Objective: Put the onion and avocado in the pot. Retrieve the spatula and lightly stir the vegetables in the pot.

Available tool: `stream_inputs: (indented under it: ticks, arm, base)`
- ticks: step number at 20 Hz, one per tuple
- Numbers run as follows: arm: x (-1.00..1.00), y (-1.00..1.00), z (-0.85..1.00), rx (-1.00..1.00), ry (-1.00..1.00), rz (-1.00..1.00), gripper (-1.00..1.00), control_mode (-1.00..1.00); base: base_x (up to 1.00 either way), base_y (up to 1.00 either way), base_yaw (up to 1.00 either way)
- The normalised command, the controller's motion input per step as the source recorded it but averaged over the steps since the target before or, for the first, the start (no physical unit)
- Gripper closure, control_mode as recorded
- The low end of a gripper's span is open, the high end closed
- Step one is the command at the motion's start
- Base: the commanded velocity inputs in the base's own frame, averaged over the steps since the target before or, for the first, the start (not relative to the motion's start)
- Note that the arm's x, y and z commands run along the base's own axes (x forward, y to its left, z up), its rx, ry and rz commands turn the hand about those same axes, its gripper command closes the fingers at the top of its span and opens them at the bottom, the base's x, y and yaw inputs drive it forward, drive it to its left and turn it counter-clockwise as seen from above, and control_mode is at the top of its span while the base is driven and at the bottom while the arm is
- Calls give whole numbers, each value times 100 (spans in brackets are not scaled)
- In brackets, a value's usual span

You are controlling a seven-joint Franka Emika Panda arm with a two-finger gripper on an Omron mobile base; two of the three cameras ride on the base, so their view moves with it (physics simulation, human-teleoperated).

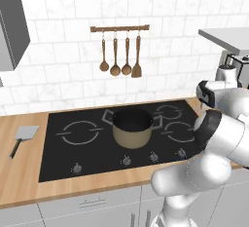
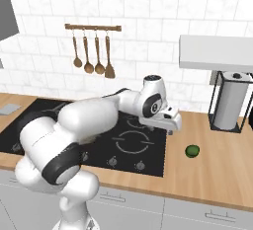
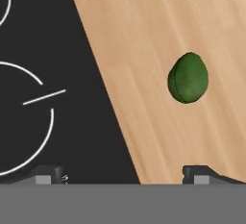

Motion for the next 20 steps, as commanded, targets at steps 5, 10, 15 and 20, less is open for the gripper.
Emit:
stream_inputs:
  ticks: [5, 10, 15, 20]
  arm:
    - [28, -100, -51, 8, 1, 0, -100, -100]
    - [12, -75, -62, 0, -6, 0, -100, -100]
    - [25, -15, -45, 0, -7, 0, -100, -100]
    - [16, -4, -21, 0, -4, 0, -100, -100]
  base:
    - [0, 0, 0]
    - [0, 0, 0]
    - [0, 0, 0]
    - [0, 0, 0]
